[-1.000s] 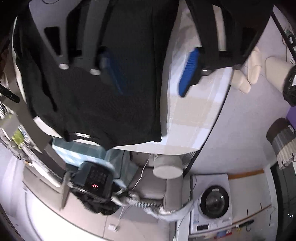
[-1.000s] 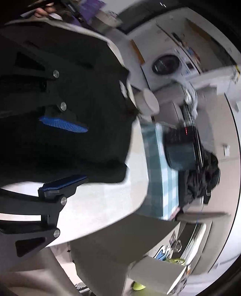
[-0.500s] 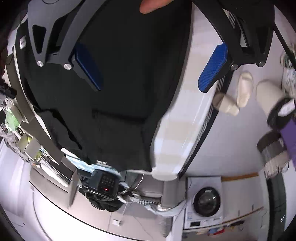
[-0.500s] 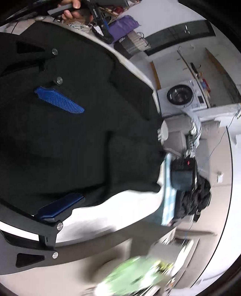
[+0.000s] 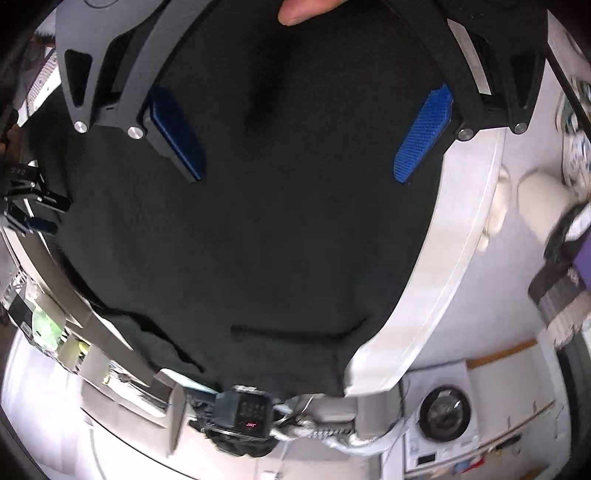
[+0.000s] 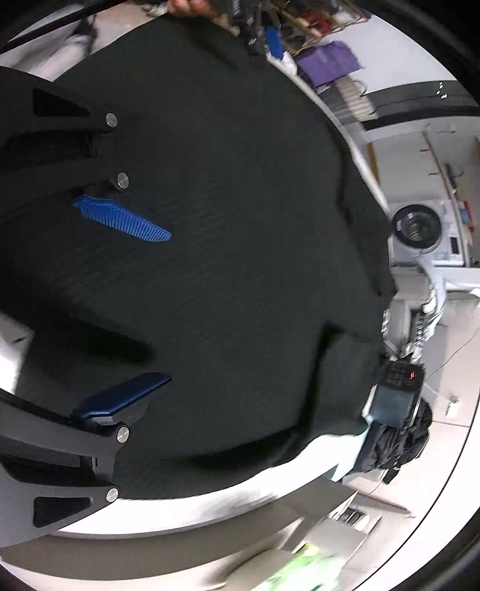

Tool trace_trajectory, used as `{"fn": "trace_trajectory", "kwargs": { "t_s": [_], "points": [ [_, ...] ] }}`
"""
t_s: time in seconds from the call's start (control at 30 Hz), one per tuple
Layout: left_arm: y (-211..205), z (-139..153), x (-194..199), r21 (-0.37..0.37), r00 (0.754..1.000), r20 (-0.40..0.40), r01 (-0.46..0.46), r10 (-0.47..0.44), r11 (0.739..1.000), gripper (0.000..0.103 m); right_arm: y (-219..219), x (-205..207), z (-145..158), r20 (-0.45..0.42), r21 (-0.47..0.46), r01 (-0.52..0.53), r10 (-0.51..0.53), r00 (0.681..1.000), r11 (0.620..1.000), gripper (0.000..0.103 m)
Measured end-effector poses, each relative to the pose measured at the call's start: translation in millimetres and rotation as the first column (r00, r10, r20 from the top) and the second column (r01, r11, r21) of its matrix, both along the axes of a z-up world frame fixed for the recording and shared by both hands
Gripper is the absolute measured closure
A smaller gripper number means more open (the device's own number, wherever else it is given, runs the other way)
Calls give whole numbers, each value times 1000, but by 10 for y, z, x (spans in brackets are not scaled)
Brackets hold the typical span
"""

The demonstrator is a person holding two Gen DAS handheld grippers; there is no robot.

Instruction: Fold small clothes

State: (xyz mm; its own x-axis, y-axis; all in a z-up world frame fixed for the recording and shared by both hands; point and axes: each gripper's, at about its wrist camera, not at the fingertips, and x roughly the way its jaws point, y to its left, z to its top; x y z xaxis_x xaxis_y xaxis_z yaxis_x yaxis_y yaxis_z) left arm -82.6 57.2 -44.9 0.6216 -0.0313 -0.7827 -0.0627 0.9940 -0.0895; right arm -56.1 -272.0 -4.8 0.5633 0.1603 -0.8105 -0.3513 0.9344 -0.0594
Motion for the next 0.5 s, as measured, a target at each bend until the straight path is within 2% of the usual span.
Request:
{"fn": "trace_trajectory", "kwargs": {
  "t_s": [0.1, 0.2, 0.37, 0.5],
  "points": [
    [53, -89, -215, 34, 999, -46, -5, 6, 999, 2, -249, -229, -38, -10, 16, 47, -47, 999, 999, 27],
    [137, -139, -426, 48, 998, -66, -13, 16, 999, 7, -476, -457, -35, -25, 25, 102, -102, 995, 994, 27],
    [238, -102, -731, 49, 998, -57, -3, 6, 999, 19, -619, -697, -18, -53, 33, 96, -94, 994, 995, 26],
    [465, -15, -931, 40, 996, -39, -73, 74, 997, 19, -790, -859, 49, -43, 105, 101, -97, 994, 989, 26]
  ]
}}
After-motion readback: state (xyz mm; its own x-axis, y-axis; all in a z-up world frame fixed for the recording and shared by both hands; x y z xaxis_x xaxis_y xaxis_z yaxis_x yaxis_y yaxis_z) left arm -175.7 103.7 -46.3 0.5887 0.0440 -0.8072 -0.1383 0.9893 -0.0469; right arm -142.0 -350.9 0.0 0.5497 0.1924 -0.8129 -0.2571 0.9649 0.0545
